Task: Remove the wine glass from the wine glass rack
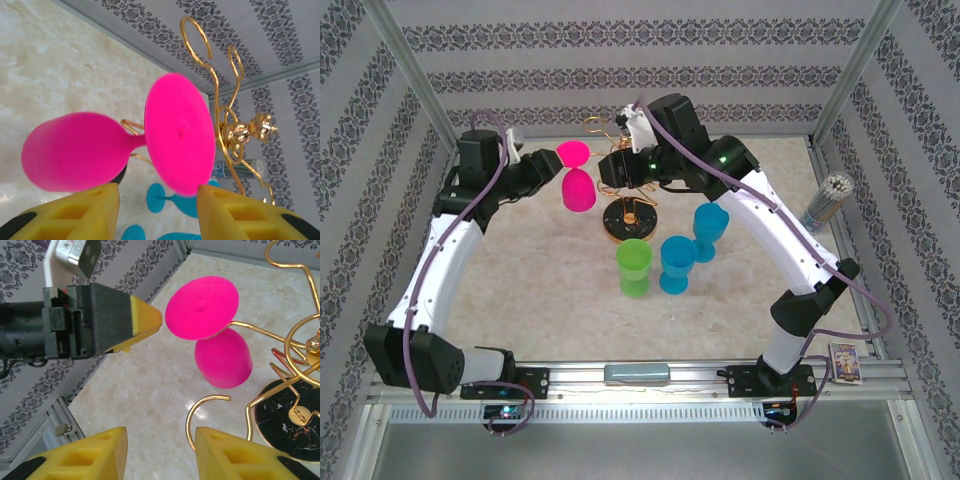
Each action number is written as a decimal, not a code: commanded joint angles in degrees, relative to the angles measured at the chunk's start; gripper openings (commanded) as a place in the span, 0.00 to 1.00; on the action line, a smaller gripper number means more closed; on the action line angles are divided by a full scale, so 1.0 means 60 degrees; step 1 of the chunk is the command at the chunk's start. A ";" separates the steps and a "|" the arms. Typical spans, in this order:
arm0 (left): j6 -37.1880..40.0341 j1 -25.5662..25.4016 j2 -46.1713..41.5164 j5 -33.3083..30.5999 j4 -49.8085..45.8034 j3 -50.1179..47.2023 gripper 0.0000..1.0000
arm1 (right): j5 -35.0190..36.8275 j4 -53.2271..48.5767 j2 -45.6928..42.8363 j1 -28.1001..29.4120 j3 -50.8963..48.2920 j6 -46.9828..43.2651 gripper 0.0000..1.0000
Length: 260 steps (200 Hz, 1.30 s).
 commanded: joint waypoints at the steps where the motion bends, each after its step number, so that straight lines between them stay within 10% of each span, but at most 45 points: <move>1: -0.0308 0.0217 0.0114 0.0498 0.0775 0.0491 0.46 | -0.0496 0.0220 0.0115 -0.0155 0.0347 0.0058 0.40; 260: -0.0742 0.0412 0.1109 0.0688 0.1894 0.0202 0.42 | -0.0556 0.0447 -0.0090 -0.0522 -0.0061 0.0166 0.38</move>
